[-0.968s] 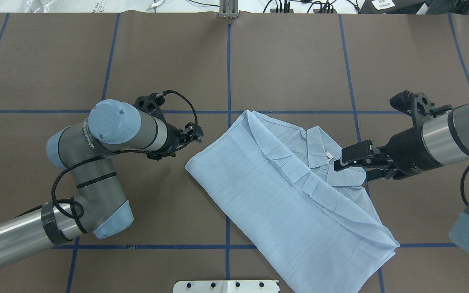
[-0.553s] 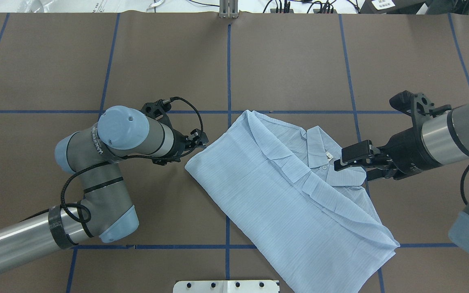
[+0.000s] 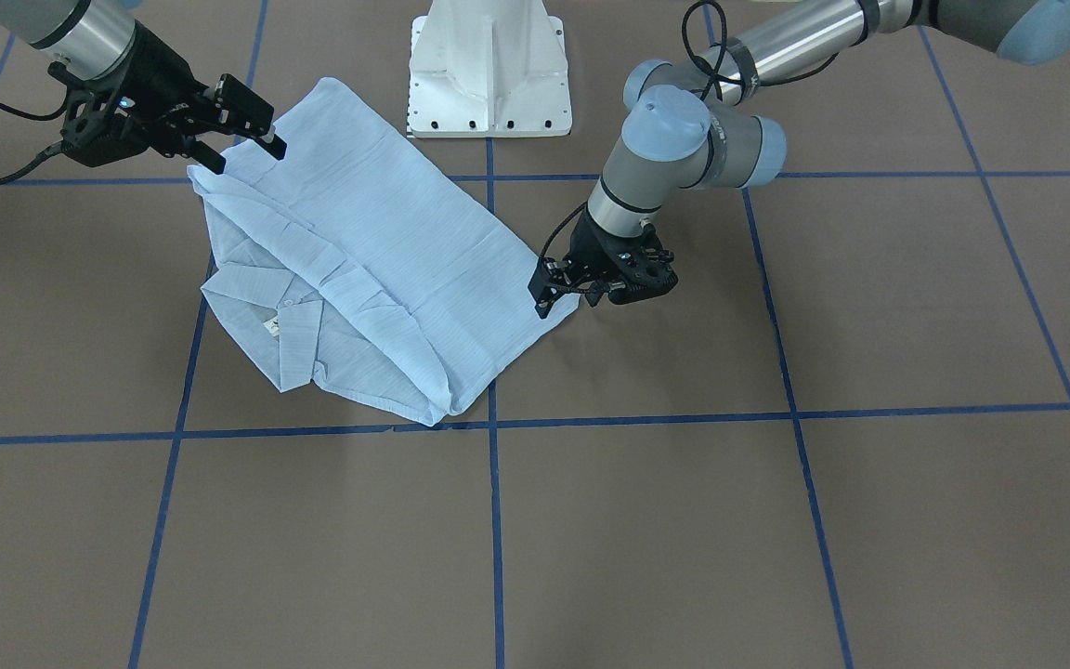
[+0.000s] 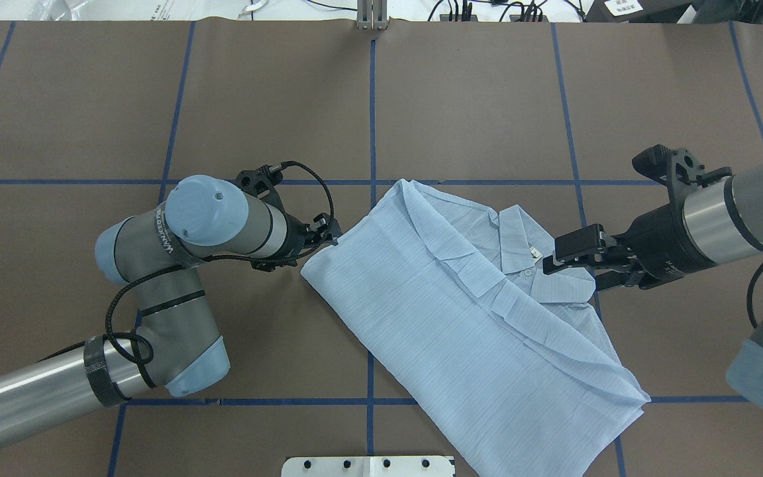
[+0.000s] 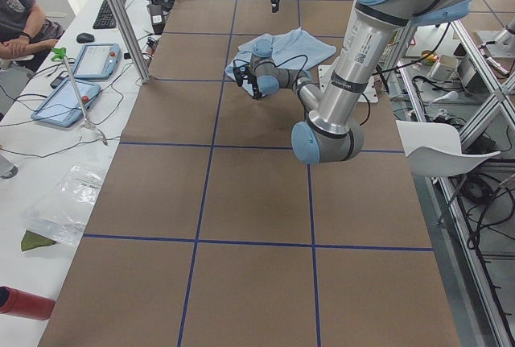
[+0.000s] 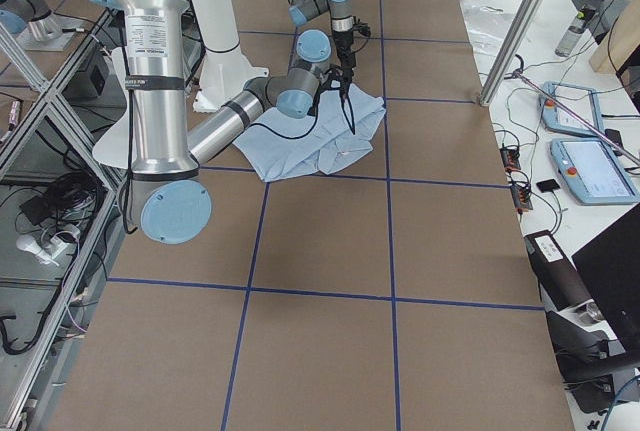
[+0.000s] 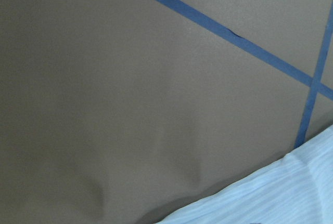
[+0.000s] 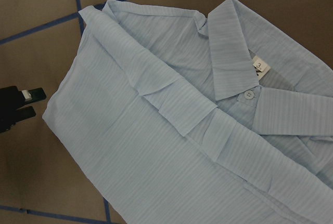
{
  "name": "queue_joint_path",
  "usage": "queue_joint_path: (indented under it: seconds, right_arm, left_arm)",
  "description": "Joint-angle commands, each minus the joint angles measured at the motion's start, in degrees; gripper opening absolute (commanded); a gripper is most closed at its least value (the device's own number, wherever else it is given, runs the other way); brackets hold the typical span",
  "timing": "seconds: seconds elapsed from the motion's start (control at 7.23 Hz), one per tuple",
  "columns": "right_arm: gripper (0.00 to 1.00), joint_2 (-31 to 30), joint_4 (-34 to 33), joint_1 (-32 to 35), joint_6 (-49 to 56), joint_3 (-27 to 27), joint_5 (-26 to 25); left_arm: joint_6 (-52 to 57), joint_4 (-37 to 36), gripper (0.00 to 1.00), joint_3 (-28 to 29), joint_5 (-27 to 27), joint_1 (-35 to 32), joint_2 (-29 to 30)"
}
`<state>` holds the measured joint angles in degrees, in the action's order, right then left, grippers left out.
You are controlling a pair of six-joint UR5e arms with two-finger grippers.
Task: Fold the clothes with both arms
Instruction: 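Pull the grasped corner away from the robot with the left gripper, straightening the shirt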
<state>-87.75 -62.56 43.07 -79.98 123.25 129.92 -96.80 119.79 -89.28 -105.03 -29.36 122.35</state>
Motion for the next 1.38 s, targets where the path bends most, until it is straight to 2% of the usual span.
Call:
queue_joint_path:
  seconds: [0.0, 0.97, 1.11, 1.24]
  right_arm:
    - [1.00, 0.38, 0.07, 0.61, 0.00, 0.15, 0.24]
    - [1.00, 0.38, 0.07, 1.05, 0.00, 0.14, 0.33]
    - [1.00, 0.30, 0.07, 1.49, 0.00, 0.23, 0.42]
    - [1.00, 0.30, 0.07, 1.49, 0.00, 0.06, 0.50]
  left_arm:
    - [0.03, 0.00, 0.87, 0.07, 0.00, 0.27, 0.08]
    - [-0.06, 0.00, 0.84, 0.16, 0.79, 2.03, 0.08]
    - [-0.06, 0.00, 0.77, -0.10, 0.79, 2.03, 0.08]
    - [-0.06, 0.09, 0.58, -0.02, 0.62, 2.03, 0.08]
